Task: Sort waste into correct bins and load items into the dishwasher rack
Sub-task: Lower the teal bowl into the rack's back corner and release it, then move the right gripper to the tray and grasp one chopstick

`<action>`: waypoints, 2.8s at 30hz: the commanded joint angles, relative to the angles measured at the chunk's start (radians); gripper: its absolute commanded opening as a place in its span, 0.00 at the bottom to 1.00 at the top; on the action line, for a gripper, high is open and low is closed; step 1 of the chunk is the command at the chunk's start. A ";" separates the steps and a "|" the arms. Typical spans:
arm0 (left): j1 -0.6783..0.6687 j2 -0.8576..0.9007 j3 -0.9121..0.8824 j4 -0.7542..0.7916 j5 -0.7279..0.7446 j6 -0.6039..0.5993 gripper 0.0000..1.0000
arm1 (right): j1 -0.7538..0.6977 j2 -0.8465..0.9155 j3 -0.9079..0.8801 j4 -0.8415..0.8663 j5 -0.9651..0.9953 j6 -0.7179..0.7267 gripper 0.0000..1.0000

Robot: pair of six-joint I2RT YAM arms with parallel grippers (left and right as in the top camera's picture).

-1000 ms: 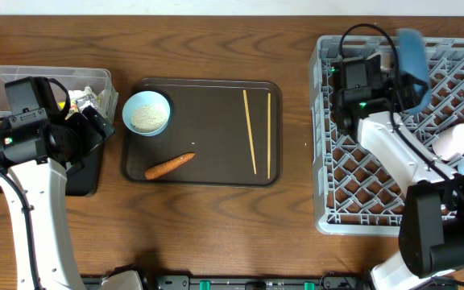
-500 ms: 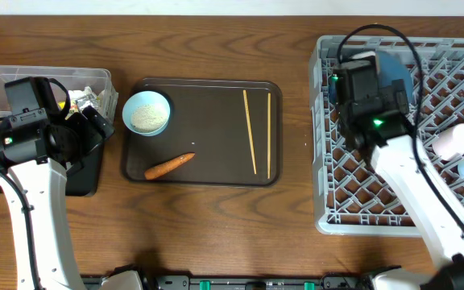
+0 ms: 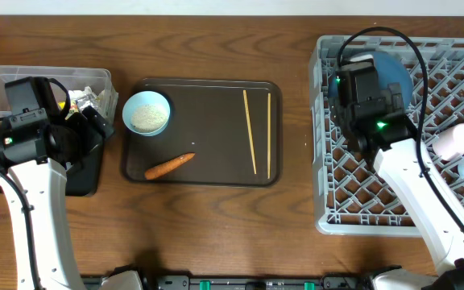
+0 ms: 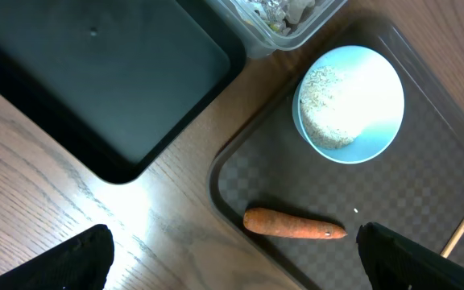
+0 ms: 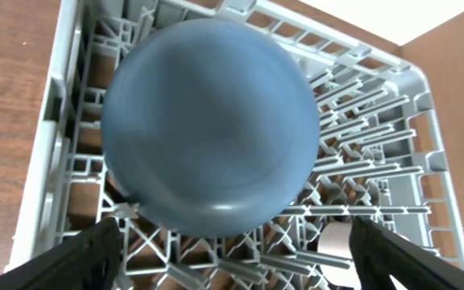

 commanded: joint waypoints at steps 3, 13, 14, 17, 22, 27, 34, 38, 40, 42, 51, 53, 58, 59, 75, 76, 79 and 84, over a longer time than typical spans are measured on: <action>-0.026 0.005 -0.008 0.009 -0.001 -0.002 0.98 | -0.008 -0.005 0.002 -0.029 -0.212 0.017 0.99; -0.312 0.019 -0.008 0.129 -0.002 0.146 0.98 | -0.008 -0.005 0.002 -0.048 -0.666 0.064 0.99; -0.341 0.027 -0.008 0.132 -0.005 0.156 0.98 | -0.008 -0.005 0.002 -0.050 -0.698 0.091 0.99; -0.373 0.048 -0.008 0.113 -0.018 0.152 0.98 | -0.008 -0.005 0.002 -0.047 -0.730 0.188 0.94; -0.345 0.065 -0.008 0.030 -0.089 0.085 0.98 | 0.044 -0.005 0.012 -0.047 -0.713 0.246 0.86; -0.286 0.065 -0.008 -0.026 -0.092 0.070 0.98 | 0.149 0.023 0.105 -0.063 -0.640 0.280 0.86; -0.208 0.065 -0.008 -0.056 -0.092 0.028 0.98 | 0.245 0.285 0.396 -0.209 -0.640 0.362 0.87; -0.187 0.065 -0.008 -0.057 -0.092 0.024 0.98 | 0.290 0.459 0.593 -0.287 -0.635 0.374 0.89; -0.185 0.065 -0.008 -0.057 -0.092 0.025 0.98 | 0.307 0.536 0.666 -0.305 -0.616 0.407 0.86; -0.185 0.065 -0.008 -0.057 -0.092 0.025 0.98 | 0.321 0.597 0.707 -0.304 -0.614 0.425 0.81; -0.185 0.065 -0.008 -0.056 -0.092 0.025 0.98 | 0.339 0.763 0.722 -0.317 -0.525 0.510 0.76; -0.185 0.065 -0.008 -0.056 -0.092 0.025 0.98 | 0.339 0.780 0.722 -0.324 -0.501 0.523 0.76; -0.185 0.065 -0.008 -0.056 -0.092 0.025 0.98 | 0.339 0.811 0.722 -0.346 -0.451 0.545 0.73; -0.185 0.065 -0.008 -0.056 -0.092 0.025 0.98 | 0.339 0.824 0.722 -0.347 -0.452 0.545 0.72; -0.185 0.065 -0.008 -0.056 -0.092 0.025 0.98 | 0.371 0.920 0.721 -0.375 -0.450 0.560 0.37; -0.185 0.065 -0.008 -0.057 -0.092 0.025 0.98 | 0.371 0.920 0.721 -0.375 -0.450 0.560 0.33; -0.185 0.065 -0.008 -0.057 -0.092 0.025 0.98 | 0.370 0.920 0.721 -0.382 -0.450 0.568 0.20; -0.185 0.065 -0.008 -0.057 -0.092 0.025 0.98 | 0.366 0.919 0.721 -0.394 -0.441 0.568 0.10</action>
